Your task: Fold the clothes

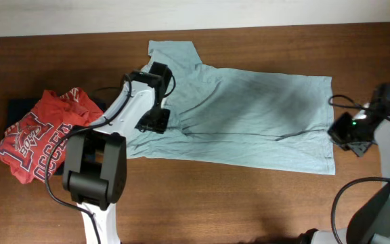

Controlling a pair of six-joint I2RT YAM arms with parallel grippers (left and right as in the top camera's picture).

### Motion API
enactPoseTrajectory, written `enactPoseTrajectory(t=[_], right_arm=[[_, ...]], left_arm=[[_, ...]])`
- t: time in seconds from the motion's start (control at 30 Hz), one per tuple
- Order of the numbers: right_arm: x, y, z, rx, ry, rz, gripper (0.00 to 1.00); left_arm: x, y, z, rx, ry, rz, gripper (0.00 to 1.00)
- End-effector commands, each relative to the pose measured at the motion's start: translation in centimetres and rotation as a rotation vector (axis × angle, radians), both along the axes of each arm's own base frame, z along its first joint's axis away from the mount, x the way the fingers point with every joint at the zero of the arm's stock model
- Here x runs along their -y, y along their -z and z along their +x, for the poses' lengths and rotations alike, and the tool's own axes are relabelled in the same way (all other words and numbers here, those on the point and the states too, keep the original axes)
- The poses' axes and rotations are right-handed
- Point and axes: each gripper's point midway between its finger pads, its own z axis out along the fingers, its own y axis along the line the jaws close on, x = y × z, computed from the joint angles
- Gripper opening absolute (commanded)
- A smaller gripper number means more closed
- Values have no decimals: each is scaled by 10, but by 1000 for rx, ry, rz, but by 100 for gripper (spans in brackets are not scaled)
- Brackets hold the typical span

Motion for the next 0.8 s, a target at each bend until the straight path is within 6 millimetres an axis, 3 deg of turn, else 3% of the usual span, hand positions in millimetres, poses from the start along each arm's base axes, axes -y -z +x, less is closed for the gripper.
enactPoseTrajectory(t=[0.0, 0.17, 0.3, 0.43, 0.57, 0.77], right_arm=[[-27, 19, 3, -33, -101, 35, 4], [-49, 53, 0, -88, -164, 57, 4], [-54, 78, -7, -148, -170, 80, 4], [-54, 94, -11, -187, -158, 88, 4], [-48, 108, -16, -223, -114, 60, 4], [-41, 121, -29, -269, -87, 12, 4]], left_arm=[[43, 0, -8, -41, 253, -164, 47], [79, -1, -24, -66, 521, -262, 43], [96, -2, -32, -66, 690, -272, 40], [106, -1, -36, -58, 809, -272, 40], [116, -1, -27, -6, 873, -274, 40], [115, 15, -27, -31, 883, -265, 40]])
